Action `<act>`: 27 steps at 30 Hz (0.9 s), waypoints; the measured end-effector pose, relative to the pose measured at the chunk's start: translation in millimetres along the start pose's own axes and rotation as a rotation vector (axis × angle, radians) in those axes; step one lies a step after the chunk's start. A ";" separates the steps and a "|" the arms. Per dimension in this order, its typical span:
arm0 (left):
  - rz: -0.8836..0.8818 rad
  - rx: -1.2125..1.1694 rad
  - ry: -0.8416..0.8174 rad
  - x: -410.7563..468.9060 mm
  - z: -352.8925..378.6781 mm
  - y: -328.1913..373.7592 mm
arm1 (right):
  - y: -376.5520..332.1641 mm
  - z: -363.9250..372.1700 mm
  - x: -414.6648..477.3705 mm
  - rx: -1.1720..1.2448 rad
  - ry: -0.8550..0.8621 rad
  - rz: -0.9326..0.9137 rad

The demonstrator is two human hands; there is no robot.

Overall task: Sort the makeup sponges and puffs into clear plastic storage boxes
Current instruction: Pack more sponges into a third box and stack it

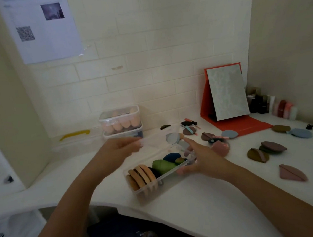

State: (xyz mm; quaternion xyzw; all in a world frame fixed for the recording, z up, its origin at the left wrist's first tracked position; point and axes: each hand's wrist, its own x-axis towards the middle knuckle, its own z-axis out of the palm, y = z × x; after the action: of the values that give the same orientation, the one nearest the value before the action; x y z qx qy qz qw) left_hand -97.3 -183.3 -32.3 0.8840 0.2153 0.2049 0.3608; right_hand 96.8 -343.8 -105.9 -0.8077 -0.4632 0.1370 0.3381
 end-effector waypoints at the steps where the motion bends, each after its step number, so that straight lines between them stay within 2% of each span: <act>1: 0.021 0.209 -0.034 -1.4 4.8 -1.3 | -0.3 1.4 0.3 -0.001 0.014 0.002; 2: 0.031 0.342 -0.036 -2.4 9.3 -5.0 | -0.3 2.5 0.7 0.001 0.024 0.001; 4: 0.013 0.349 0.060 -5.1 14.1 -14.6 | -0.3 3.8 0.6 0.024 0.026 -0.004; 7: -0.110 -0.076 0.239 -6.5 16.6 -33.1 | 0.8 4.5 0.1 0.052 0.025 -0.008; 9: -0.277 -0.426 0.166 -6.0 20.1 -43.7 | 1.7 5.0 1.0 0.048 0.025 -0.008; 12: -0.416 -0.657 -0.078 -3.8 27.3 -59.0 | 1.7 6.1 2.5 0.024 0.031 -0.007; 14: -0.467 -0.760 -0.141 -1.6 30.4 -62.4 | 1.4 6.7 3.0 0.000 0.031 -0.004; 16: -0.462 -0.776 -0.159 2.8 32.3 -64.5 | 1.4 7.2 3.7 -0.011 0.031 0.004; 23: -0.382 -0.613 -0.254 8.5 24.7 -70.3 | -6.2 7.1 1.2 0.007 0.068 0.036; 25: -0.363 -0.517 -0.229 9.3 24.5 -68.6 | -7.2 5.7 1.1 0.011 0.077 0.034; 27: -0.312 -0.334 -0.131 11.3 25.9 -62.2 | -6.8 5.3 1.4 -0.004 0.077 0.045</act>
State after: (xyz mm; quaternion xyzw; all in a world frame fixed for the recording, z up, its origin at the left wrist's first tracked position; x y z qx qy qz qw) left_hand -89.0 -151.3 -92.1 0.7795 0.2888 0.1216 0.5424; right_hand 90.2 -338.1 -105.1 -0.8232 -0.4318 0.1124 0.3510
